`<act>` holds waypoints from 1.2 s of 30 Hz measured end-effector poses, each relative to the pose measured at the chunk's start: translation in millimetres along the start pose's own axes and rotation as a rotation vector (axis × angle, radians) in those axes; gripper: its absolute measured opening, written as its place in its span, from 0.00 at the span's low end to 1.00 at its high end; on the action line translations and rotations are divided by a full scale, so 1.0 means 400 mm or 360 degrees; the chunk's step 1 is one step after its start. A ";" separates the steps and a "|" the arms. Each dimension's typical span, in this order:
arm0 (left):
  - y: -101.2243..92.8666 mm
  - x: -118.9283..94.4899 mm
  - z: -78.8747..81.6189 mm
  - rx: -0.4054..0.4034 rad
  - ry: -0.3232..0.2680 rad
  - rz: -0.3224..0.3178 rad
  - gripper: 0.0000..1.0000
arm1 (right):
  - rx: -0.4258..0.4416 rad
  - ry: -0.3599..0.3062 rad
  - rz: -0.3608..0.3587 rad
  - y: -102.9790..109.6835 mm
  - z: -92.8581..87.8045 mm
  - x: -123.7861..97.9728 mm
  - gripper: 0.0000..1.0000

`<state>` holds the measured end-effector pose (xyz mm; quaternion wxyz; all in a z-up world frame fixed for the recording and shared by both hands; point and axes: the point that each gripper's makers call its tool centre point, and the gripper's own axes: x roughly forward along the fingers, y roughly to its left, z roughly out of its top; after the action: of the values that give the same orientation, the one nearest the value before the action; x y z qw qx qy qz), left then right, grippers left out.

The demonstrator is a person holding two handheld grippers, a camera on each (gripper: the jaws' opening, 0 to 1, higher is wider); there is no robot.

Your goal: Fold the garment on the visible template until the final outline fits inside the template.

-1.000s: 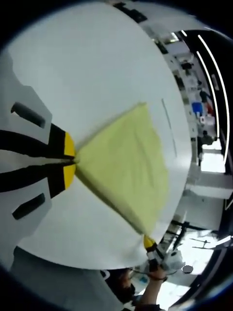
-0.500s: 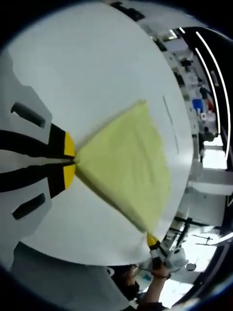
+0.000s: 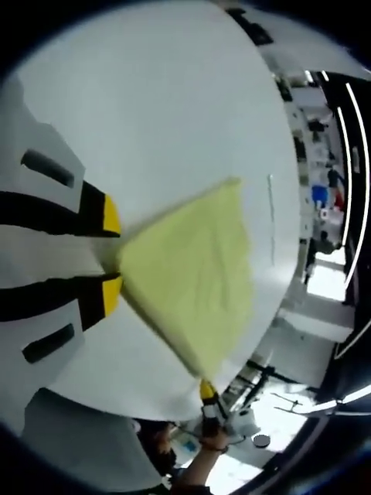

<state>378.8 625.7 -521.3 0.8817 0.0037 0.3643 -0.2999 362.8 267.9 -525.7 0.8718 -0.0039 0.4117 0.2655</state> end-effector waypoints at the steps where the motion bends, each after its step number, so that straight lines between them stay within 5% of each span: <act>1: 0.001 -0.001 0.003 -0.0019 -0.0011 0.0003 0.23 | 0.0005 -0.0011 -0.0008 -0.001 0.003 -0.001 0.12; 7: 0.005 -0.009 0.024 -0.0104 -0.0084 0.0026 0.49 | 0.0050 -0.0041 -0.0037 0.006 0.026 -0.015 0.46; 15: 0.002 -0.046 0.074 -0.0131 -0.0216 0.0059 0.68 | 0.0023 -0.0140 -0.0029 0.042 0.082 -0.055 0.69; 20: -0.005 -0.075 0.119 -0.0176 -0.0362 0.0054 0.86 | 0.0002 -0.0201 -0.0023 0.066 0.112 -0.082 0.79; 27: -0.028 -0.115 0.132 -0.0074 -0.0360 0.0077 0.98 | -0.0015 -0.0305 -0.0009 0.102 0.142 -0.129 0.90; 32: -0.053 -0.150 0.155 -0.0094 -0.0453 0.0055 0.99 | -0.0069 -0.0356 -0.0031 0.124 0.155 -0.167 0.94; 36: -0.064 -0.167 0.152 -0.0066 -0.0429 0.0075 0.99 | -0.0115 -0.0388 -0.0065 0.133 0.161 -0.185 0.99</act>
<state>367.0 626.5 -428.2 0.9293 -0.0463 0.2484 -0.2693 345.7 294.2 -418.8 0.9199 -0.0115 0.2926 0.2608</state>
